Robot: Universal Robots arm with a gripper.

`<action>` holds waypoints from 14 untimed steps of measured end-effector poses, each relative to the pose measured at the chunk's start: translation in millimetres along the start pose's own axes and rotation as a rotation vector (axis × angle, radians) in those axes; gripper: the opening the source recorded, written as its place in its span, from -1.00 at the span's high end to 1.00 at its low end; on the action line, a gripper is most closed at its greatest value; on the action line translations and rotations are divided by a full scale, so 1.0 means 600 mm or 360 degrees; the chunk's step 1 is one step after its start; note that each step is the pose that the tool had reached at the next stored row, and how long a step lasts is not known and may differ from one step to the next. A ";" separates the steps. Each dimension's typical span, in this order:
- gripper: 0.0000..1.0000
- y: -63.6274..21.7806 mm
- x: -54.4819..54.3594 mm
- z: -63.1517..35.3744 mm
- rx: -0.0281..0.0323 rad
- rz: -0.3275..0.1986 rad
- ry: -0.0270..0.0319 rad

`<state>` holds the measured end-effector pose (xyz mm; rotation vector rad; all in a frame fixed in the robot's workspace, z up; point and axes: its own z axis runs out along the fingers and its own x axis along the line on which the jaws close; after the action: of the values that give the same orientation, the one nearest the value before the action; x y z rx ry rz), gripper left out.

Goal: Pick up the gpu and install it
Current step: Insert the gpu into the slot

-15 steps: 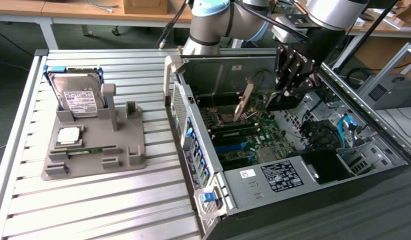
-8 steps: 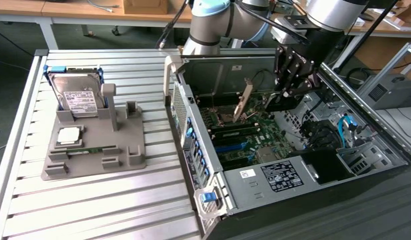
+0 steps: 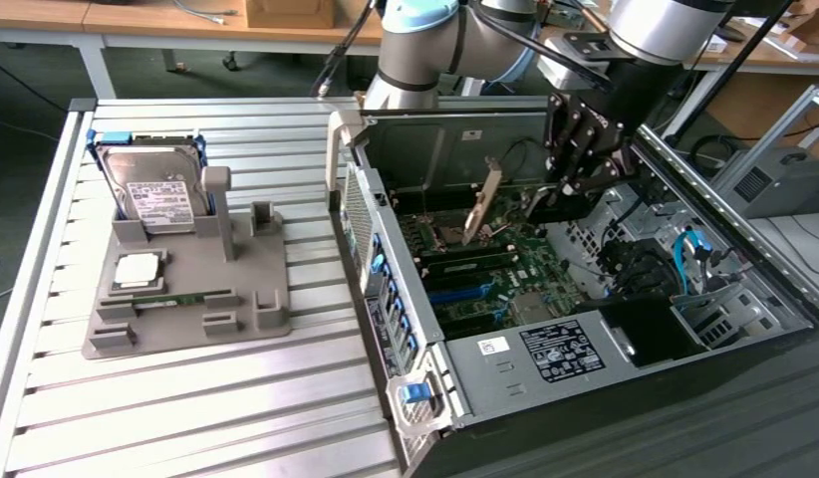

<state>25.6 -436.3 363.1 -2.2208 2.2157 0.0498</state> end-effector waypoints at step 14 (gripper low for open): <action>0.47 0.005 0.001 0.010 0.00000 -0.0001 -0.00001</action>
<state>22.3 -436.5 357.2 -2.2218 2.2147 0.0499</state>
